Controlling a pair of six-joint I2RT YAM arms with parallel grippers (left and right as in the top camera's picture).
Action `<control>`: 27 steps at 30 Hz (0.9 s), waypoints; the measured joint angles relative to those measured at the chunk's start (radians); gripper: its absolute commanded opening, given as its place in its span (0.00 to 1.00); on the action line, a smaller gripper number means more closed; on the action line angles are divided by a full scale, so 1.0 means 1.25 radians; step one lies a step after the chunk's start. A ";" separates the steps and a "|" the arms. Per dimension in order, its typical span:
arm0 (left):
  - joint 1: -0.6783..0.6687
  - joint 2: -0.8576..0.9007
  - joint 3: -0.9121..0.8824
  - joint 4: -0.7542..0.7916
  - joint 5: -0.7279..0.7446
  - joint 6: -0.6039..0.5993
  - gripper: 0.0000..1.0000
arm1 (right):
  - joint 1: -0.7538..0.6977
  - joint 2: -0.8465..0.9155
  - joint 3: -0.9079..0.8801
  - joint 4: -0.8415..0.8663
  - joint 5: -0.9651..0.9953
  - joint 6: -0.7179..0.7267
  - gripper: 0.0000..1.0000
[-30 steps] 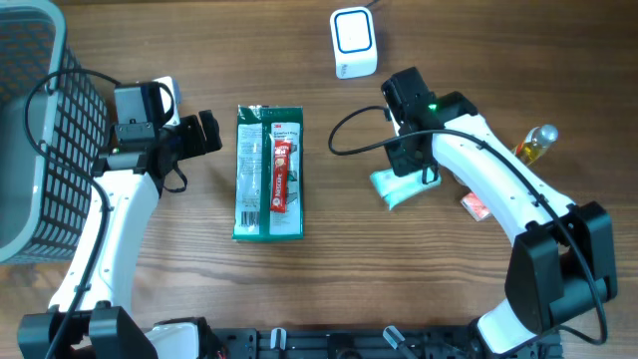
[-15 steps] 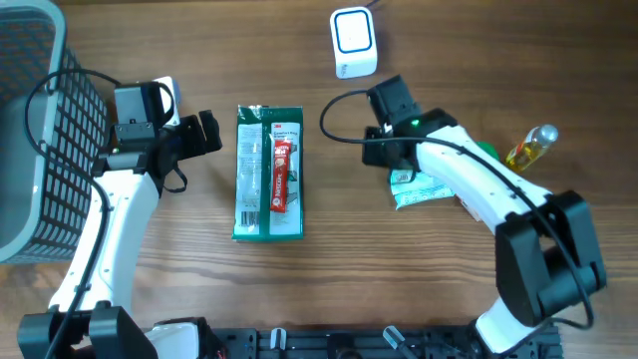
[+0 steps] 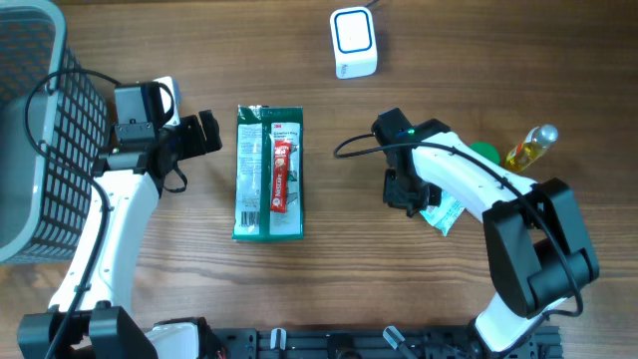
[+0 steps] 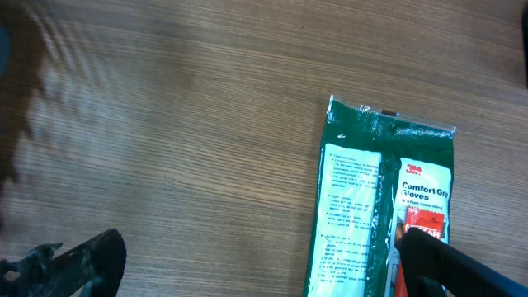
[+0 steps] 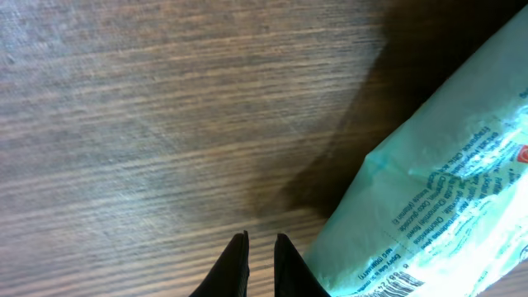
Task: Scan the item barcode
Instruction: 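Lower the wipes pouch onto the table's right side and release, then reach the right gripper to the red Nescafe stick on the gloves packet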
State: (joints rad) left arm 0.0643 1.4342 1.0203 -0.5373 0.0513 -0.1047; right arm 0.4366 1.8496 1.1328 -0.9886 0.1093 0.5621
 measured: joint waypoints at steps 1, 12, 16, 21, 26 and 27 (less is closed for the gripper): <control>0.000 0.000 0.000 0.000 0.000 0.000 1.00 | 0.000 0.000 0.008 -0.023 0.002 -0.009 0.16; 0.000 0.000 0.000 0.000 0.000 0.000 1.00 | 0.018 0.000 0.144 0.195 -0.391 -0.100 0.33; 0.000 0.000 0.000 0.000 0.000 0.000 1.00 | 0.124 0.000 0.149 0.374 -0.411 -0.028 0.31; 0.000 0.000 0.000 0.000 0.000 0.000 1.00 | 0.283 0.000 0.149 0.411 -0.251 0.069 0.27; 0.000 0.000 0.000 0.000 0.000 0.000 1.00 | 0.388 0.017 0.149 0.442 -0.047 0.157 0.27; 0.000 0.000 0.000 0.000 0.000 0.000 1.00 | 0.400 0.032 0.149 0.457 -0.022 0.167 0.26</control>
State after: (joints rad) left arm 0.0643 1.4342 1.0206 -0.5373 0.0513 -0.1047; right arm 0.9363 1.8893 1.3193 -0.4168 0.0818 0.7704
